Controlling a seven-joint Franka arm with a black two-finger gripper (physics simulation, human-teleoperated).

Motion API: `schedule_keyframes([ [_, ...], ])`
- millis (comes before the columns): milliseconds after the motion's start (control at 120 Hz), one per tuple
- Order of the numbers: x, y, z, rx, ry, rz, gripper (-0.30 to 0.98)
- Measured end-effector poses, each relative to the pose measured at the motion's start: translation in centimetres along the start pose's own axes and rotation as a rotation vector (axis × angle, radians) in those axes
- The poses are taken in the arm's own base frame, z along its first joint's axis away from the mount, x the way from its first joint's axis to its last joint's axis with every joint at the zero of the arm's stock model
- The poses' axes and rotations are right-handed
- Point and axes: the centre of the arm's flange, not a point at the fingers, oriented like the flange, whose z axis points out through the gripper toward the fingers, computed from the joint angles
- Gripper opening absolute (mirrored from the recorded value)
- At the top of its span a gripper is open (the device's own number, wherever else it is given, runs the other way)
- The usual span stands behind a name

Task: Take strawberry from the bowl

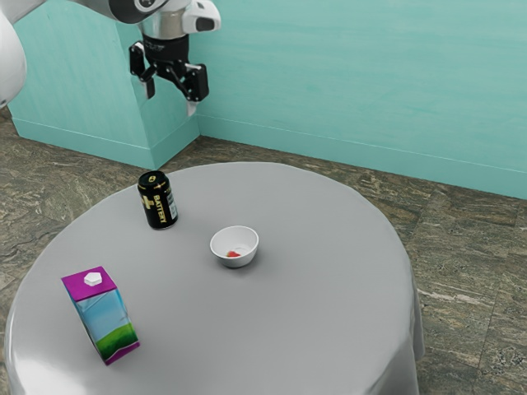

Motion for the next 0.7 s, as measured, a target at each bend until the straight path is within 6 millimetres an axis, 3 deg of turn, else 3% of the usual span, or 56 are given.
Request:
schedule_keyframes([
  [100, 0.2, 1.5, -0.2, -0.014, 0.014, 0.021, 0.69],
  [150, 0.7, 2.7, 0.8, -0.024, 0.01, 0.034, 0.69],
  [267, 3.3, 6.1, 6.8, -0.032, -0.046, 0.06, 0.69],
  [408, 5.0, 8.1, 13.3, -0.026, -0.082, 0.07, 0.69],
  [508, 4.6, 9.3, 17.4, -0.052, -0.122, 0.072, 0.68],
  [700, 3.0, 10.5, 22.9, -0.147, -0.179, 0.043, 0.55],
])
